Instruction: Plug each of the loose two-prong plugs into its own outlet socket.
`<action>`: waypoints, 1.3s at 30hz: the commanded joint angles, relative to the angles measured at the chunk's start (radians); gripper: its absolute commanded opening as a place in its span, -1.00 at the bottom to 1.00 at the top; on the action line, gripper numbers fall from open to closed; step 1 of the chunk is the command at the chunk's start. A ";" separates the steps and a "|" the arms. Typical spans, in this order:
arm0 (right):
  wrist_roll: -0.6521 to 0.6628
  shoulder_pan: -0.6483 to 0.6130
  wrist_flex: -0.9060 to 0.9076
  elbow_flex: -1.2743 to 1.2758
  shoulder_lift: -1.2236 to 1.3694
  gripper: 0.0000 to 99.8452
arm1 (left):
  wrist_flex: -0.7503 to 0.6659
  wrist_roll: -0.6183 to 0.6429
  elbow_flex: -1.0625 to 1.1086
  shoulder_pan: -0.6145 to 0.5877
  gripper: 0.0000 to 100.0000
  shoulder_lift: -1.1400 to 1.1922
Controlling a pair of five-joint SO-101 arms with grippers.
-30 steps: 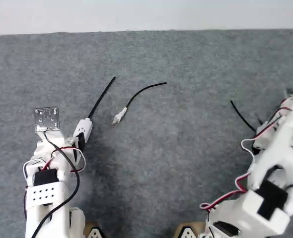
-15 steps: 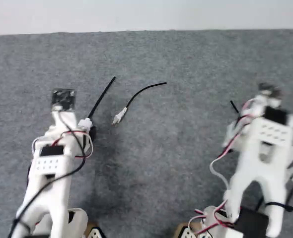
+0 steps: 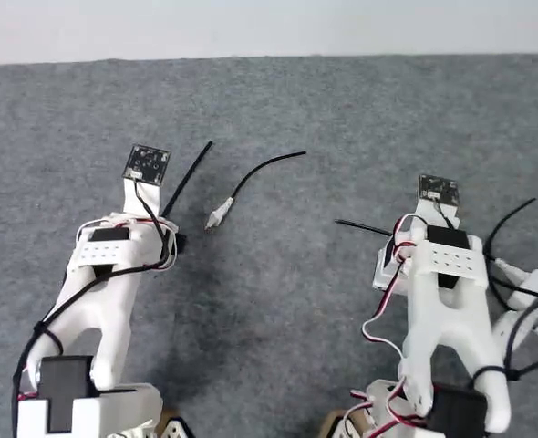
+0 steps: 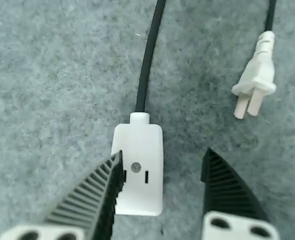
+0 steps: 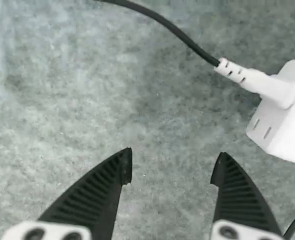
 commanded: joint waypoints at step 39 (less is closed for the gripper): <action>0.005 -0.010 -0.010 0.009 -0.033 -0.50 | 0.066 -0.258 -0.099 -0.249 -0.52 -0.005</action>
